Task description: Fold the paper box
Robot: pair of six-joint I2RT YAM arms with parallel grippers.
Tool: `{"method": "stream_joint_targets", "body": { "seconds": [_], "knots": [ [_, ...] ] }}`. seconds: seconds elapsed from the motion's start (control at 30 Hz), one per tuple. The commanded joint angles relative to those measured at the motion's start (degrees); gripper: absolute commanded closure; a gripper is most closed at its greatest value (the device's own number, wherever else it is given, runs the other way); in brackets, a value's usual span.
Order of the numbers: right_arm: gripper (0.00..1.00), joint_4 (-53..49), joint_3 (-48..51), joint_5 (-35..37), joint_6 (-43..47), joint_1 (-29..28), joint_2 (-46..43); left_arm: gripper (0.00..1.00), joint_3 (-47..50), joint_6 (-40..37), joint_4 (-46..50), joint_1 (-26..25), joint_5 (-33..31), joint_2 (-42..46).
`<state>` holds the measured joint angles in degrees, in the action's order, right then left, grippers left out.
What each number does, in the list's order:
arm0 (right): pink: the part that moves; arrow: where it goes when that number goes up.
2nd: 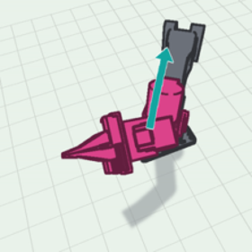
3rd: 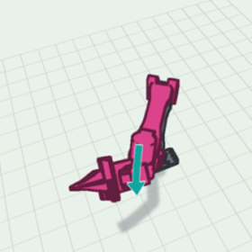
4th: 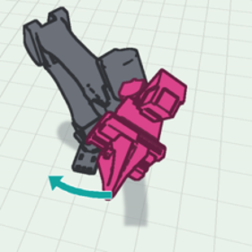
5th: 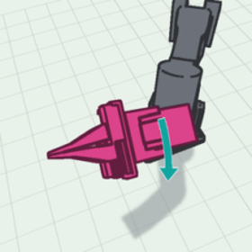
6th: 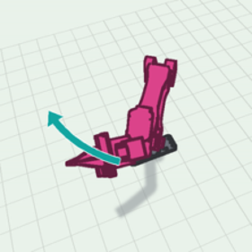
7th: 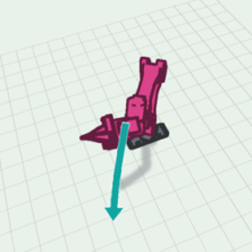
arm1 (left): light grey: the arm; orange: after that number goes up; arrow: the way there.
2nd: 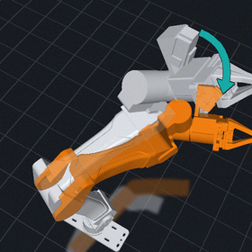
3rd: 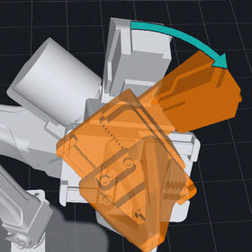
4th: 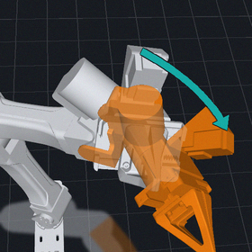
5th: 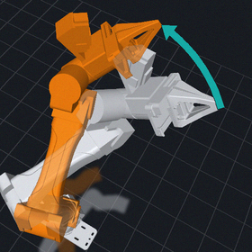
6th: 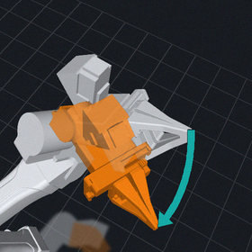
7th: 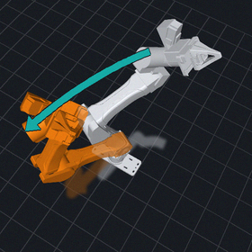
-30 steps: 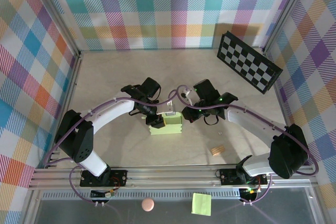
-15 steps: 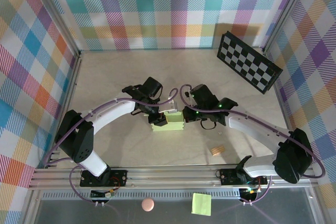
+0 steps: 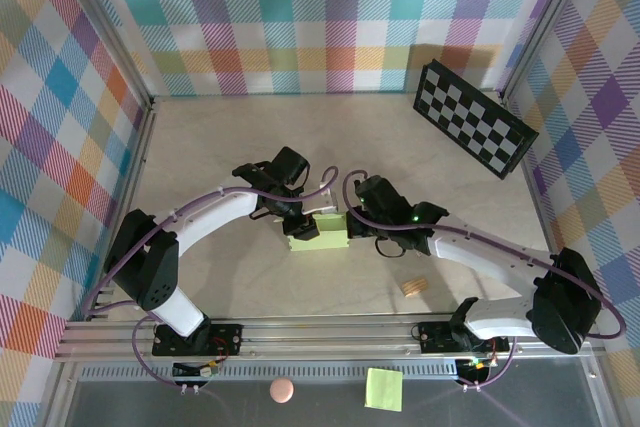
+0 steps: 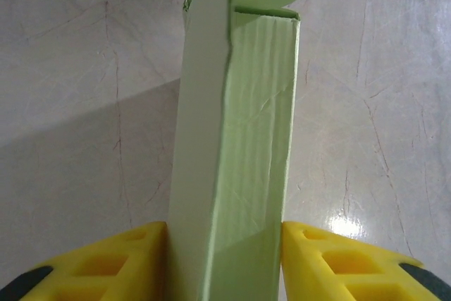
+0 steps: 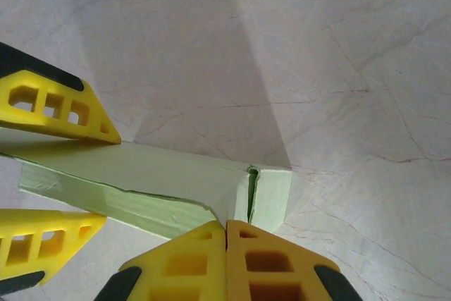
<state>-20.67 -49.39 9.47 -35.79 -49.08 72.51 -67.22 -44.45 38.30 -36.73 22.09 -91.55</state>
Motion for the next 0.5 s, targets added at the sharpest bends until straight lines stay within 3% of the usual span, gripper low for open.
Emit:
{"method": "stream_joint_targets", "body": {
  "seconds": [0.0, 0.23, 0.47],
  "knots": [
    [1.0, 0.8, 2.6, 2.6, -1.5, -0.6, -0.6, 0.55, 0.9, 0.9, -0.8, 0.0, -2.2, 1.8],
    [1.0, 0.9, 3.8, 4.3, -0.9, -1.0, -1.4, 0.55, 0.9, 0.7, -0.4, 0.0, -3.0, 3.0],
    [1.0, 0.0, 2.8, 4.8, -0.6, -1.2, -1.5, 0.44, 3.0, 6.6, -5.4, 0.0, -5.0, 9.2]
  ]
}}
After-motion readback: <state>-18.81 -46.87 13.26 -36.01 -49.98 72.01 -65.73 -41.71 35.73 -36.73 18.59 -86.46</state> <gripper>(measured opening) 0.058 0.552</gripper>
